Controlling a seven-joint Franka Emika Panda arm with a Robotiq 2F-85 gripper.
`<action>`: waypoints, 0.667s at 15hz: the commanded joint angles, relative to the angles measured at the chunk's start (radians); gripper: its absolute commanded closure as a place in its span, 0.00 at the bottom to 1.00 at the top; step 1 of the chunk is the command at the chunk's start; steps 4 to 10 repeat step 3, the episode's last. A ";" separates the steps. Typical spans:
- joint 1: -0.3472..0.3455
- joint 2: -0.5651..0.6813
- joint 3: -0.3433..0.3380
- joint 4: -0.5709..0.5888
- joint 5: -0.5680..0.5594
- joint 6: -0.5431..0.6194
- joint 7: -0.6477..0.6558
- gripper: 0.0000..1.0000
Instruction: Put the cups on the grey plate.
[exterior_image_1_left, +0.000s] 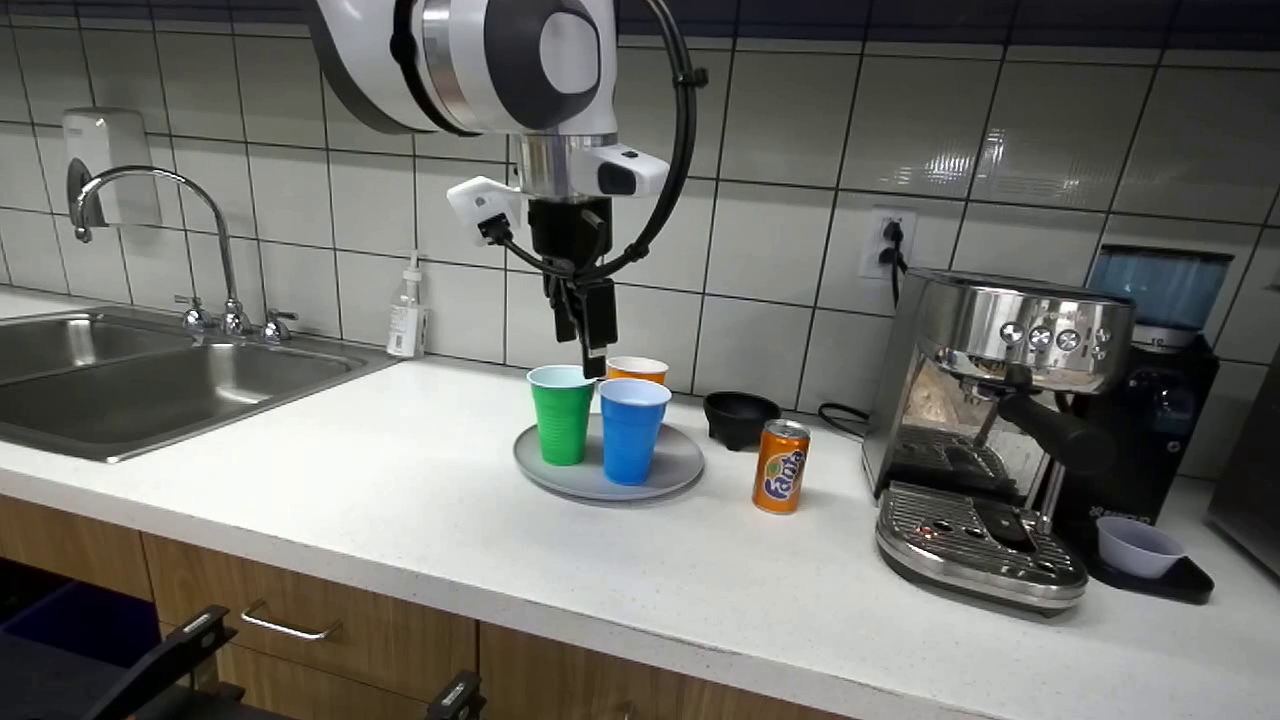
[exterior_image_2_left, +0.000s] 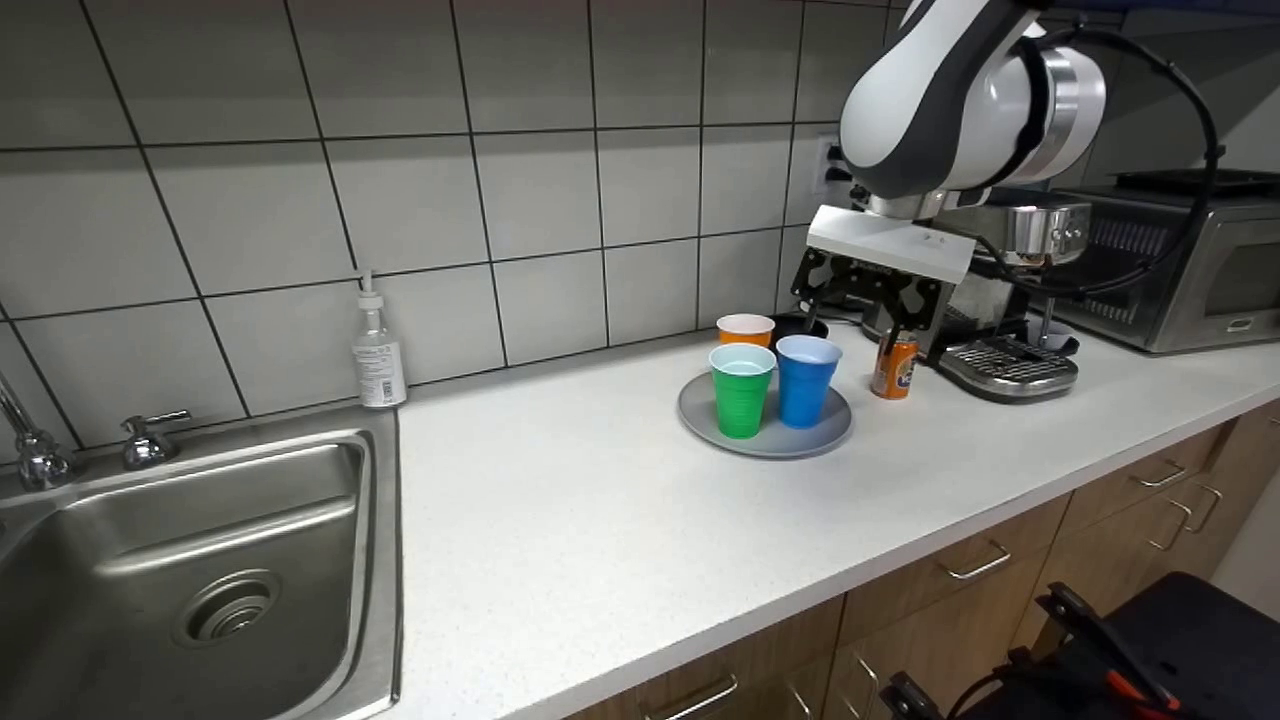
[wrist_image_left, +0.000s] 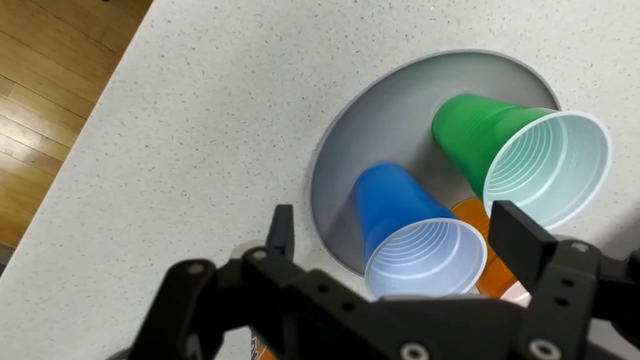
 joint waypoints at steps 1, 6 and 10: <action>-0.029 0.001 0.030 0.001 0.008 0.000 -0.008 0.00; -0.029 0.001 0.030 0.001 0.008 0.000 -0.008 0.00; -0.029 0.001 0.030 0.001 0.008 0.000 -0.008 0.00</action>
